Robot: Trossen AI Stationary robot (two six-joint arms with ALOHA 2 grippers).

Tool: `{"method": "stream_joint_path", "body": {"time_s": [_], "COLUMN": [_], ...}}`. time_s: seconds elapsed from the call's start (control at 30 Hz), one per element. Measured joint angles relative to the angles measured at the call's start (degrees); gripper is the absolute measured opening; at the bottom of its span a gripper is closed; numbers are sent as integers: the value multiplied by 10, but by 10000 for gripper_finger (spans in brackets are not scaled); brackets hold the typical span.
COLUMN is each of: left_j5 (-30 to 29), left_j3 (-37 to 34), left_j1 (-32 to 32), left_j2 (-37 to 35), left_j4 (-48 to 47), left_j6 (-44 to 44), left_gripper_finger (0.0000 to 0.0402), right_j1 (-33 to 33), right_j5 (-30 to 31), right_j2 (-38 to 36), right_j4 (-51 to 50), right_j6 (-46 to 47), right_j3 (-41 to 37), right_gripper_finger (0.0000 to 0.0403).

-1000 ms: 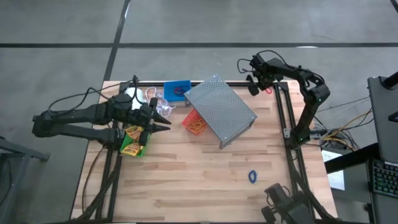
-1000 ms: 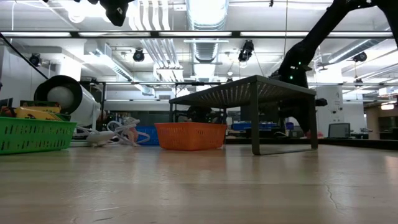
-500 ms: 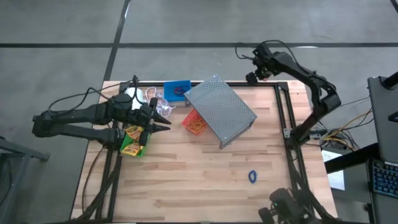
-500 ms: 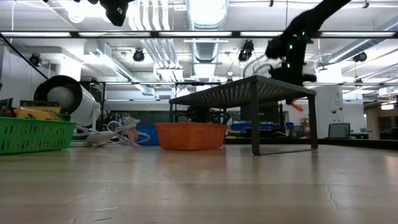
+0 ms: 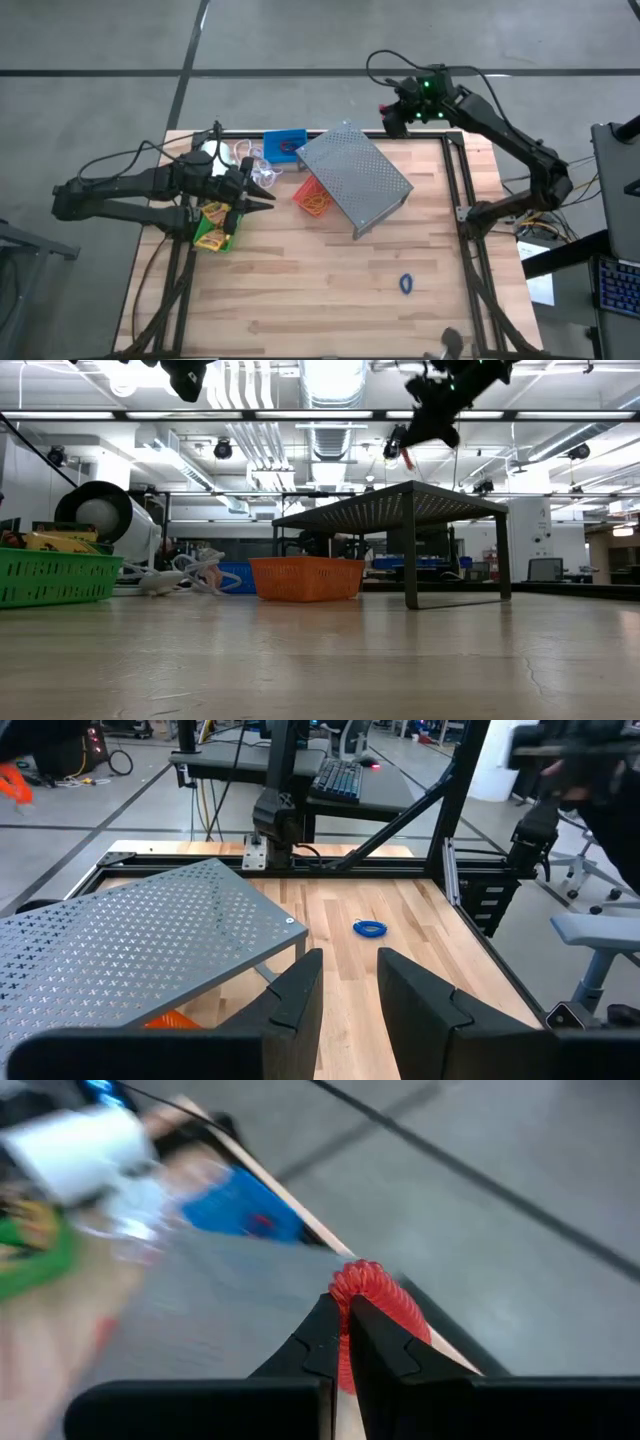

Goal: Pick & Place Office Desk Supplies
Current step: Put the orange spring rubber band into the blue bin

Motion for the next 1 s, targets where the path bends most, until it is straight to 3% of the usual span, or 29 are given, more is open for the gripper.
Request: {"method": "stream_joint_path", "body": {"time_s": [0.3, 0.47, 1.0], "left_j5": [0, 0, 0], "left_j3": [0, 0, 0], "left_j1": [0, 0, 0], "left_j2": [0, 0, 0], "left_j4": [0, 0, 0], "left_j6": [2, 2, 2], "left_gripper_finger": [104, 104, 104], "right_j1": [99, 109, 134], "right_j5": [-17, -95, -141], "right_j2": [22, 70, 248], "right_j4": [119, 170, 386], "right_j6": [0, 13, 38], "right_j3": [-1, -1, 18], "right_gripper_finger": [11, 11, 11]}}
